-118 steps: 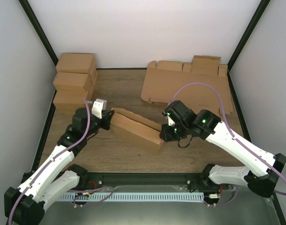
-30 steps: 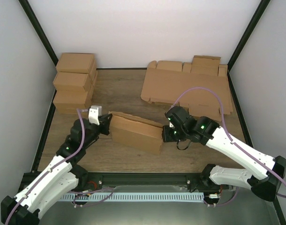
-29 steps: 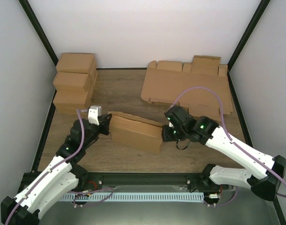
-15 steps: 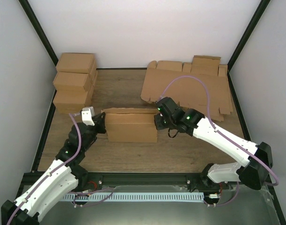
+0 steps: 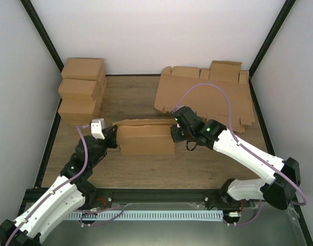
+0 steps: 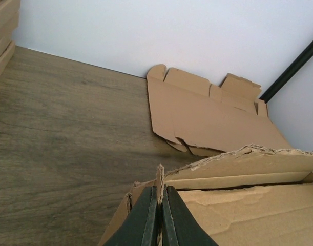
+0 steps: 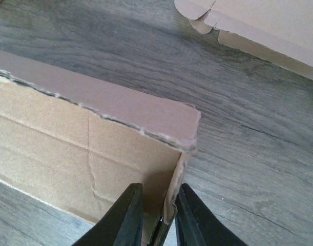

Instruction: Fold the paper box

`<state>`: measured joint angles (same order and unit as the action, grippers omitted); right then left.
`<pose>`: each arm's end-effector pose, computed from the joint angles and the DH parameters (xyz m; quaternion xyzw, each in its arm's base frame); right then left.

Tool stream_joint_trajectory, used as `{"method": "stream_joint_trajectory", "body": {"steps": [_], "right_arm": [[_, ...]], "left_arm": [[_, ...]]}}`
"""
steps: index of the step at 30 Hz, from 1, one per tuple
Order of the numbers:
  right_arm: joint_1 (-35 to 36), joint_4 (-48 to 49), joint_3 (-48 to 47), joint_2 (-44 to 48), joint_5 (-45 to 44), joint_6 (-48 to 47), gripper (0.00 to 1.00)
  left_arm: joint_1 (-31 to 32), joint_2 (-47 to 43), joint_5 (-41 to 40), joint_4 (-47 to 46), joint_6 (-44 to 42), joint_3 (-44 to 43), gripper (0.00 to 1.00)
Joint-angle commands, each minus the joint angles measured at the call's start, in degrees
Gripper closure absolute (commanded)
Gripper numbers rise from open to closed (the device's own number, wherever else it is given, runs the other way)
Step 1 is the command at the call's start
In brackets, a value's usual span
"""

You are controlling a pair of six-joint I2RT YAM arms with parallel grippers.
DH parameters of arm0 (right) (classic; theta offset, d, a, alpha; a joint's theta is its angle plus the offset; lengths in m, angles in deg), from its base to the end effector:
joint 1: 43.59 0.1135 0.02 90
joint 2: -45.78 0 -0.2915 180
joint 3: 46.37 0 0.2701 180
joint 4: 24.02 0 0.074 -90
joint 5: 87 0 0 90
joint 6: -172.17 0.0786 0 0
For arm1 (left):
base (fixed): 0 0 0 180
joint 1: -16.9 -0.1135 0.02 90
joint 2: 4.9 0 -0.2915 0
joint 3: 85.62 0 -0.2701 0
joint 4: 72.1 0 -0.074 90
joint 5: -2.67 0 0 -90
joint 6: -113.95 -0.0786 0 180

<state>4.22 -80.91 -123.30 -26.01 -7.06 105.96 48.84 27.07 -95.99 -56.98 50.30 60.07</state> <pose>0.2060 0.2069 0.2957 -0.1677 0.9265 0.1237 0.3132 0.1679 -0.0908 0.2453 -0.0091 0.7806 -0.2515 0.5722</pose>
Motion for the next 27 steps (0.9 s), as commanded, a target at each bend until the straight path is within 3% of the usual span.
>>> {"method": "stream_joint_trajectory", "body": {"steps": [1,17,21,27], "right_arm": [[0.07,-3.75,-2.34,1.3,0.7,-0.39,0.76],[-1.32,-7.07,-6.18,2.83,2.85,-0.97,0.48],[-2.21,-7.38,-7.4,2.65,3.23,-1.24,0.27],[-3.57,-6.5,-9.55,1.9,3.91,-1.5,0.32]], "left_arm": [[1.34,-0.74,3.45,5.71,-0.85,-1.02,0.96],[2.26,-0.23,2.26,6.24,-0.77,-1.2,0.96],[2.26,-0.24,1.94,6.24,-0.77,-1.2,0.96],[2.33,-0.24,1.83,6.19,-0.82,-1.27,0.96]]}}
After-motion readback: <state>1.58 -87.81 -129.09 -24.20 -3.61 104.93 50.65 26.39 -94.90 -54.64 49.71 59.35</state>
